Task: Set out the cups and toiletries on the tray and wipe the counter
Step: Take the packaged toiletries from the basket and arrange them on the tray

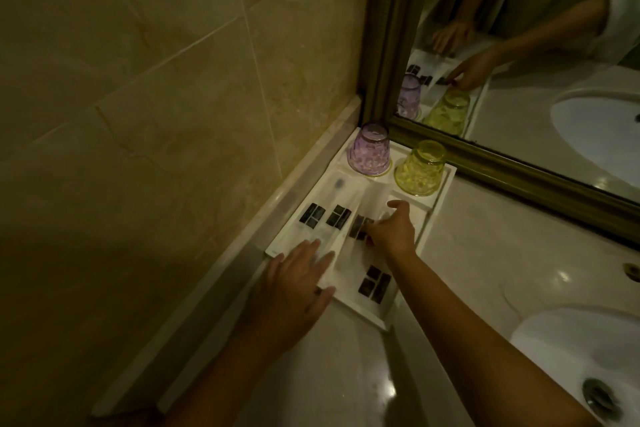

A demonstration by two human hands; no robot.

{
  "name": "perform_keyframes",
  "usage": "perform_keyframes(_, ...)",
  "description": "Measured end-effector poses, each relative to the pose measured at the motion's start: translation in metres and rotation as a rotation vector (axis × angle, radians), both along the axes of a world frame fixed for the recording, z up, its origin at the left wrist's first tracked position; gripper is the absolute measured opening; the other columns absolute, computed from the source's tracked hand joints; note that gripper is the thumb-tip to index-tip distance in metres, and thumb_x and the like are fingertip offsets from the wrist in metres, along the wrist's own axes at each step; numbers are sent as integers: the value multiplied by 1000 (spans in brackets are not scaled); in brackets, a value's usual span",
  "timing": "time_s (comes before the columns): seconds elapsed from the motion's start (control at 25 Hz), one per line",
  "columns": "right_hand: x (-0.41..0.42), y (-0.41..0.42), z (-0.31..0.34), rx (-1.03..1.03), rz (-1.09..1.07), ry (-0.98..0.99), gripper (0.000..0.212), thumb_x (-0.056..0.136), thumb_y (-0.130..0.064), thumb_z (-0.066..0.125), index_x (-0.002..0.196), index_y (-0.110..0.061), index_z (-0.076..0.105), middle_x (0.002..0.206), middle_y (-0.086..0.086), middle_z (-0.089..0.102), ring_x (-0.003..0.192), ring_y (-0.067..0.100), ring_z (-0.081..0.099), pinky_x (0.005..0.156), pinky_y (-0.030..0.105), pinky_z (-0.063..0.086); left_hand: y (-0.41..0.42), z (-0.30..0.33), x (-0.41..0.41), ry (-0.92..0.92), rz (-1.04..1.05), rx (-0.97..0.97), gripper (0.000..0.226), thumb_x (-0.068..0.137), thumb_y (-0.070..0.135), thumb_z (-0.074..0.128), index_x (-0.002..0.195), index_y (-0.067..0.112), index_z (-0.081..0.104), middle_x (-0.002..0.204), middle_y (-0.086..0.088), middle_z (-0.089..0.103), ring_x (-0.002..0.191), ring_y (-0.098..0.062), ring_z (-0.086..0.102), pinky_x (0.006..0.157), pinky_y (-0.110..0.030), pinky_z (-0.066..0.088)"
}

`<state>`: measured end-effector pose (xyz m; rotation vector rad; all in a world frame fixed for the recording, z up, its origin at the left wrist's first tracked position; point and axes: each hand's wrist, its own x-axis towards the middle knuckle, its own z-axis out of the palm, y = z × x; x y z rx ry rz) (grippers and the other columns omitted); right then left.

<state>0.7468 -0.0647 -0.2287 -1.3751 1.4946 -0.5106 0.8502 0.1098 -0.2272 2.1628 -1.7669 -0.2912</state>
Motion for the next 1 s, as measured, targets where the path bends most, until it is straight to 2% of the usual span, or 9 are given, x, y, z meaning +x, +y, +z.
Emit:
perform_keyframes(0.08,6,1,-4,11,-1,-14,61,75,-12,73,121,-8,33,83,14,61,67,27,59,61,37,52,-7,-7,-2,-148,-45,103,61,86,62,20,140,36,26,156,0,17,144,-18,9,113,-52,7)
perform_keyframes(0.16,8,2,-5,-37,14,-16,61,75,-11,72,121,-9,32,91,19,64,70,30,63,65,44,55,-10,-14,-3,-190,-65,143,64,84,68,15,140,38,27,156,-1,14,144,-18,3,110,-55,-2)
perform_keyframes(0.2,7,3,-5,-112,61,41,62,76,-12,71,123,-11,31,96,19,64,74,31,63,67,46,56,-10,-14,-4,-207,-84,161,63,85,67,16,137,37,35,155,-2,21,144,-20,9,109,-58,2)
perform_keyframes(0.28,1,5,-5,-397,244,364,63,77,-23,69,128,-15,33,109,16,59,90,33,60,70,44,53,-10,-14,-4,-247,-116,181,59,86,65,22,129,34,48,149,-6,35,141,-23,21,106,-61,14)
perform_keyframes(0.36,-8,7,-11,-658,432,637,60,78,-38,63,128,-14,41,127,15,50,114,34,48,88,45,42,-9,-16,-3,-254,-112,182,59,86,66,23,130,35,47,149,-7,36,140,-24,23,104,-62,19)
perform_keyframes(0.44,-12,11,-17,-663,588,720,64,82,-49,54,134,-16,37,148,12,33,137,30,26,110,49,19,-8,-17,0,-249,-78,212,65,83,71,18,139,38,31,154,-7,25,141,-27,18,105,-63,17)
perform_keyframes(0.56,-15,15,-27,-644,692,752,72,87,-56,39,145,-20,14,156,8,16,144,25,8,114,52,-4,-9,-22,7,-249,-26,259,74,77,78,8,143,44,0,158,-3,2,144,-29,3,107,-64,9)
perform_keyframes(0.72,-11,14,-27,-646,763,752,69,90,-58,31,144,-35,-4,157,9,11,144,26,5,111,55,-10,-9,-26,11,-246,-30,308,76,73,79,1,140,46,-13,157,2,-13,144,-26,-9,107,-61,3)
perform_keyframes(1.0,-8,17,-28,-657,779,813,61,92,-55,27,144,-37,0,157,12,5,144,28,3,107,61,-14,-3,-28,14,-247,-51,302,76,74,78,2,140,44,-11,154,11,-16,143,-19,-8,107,-63,-1)
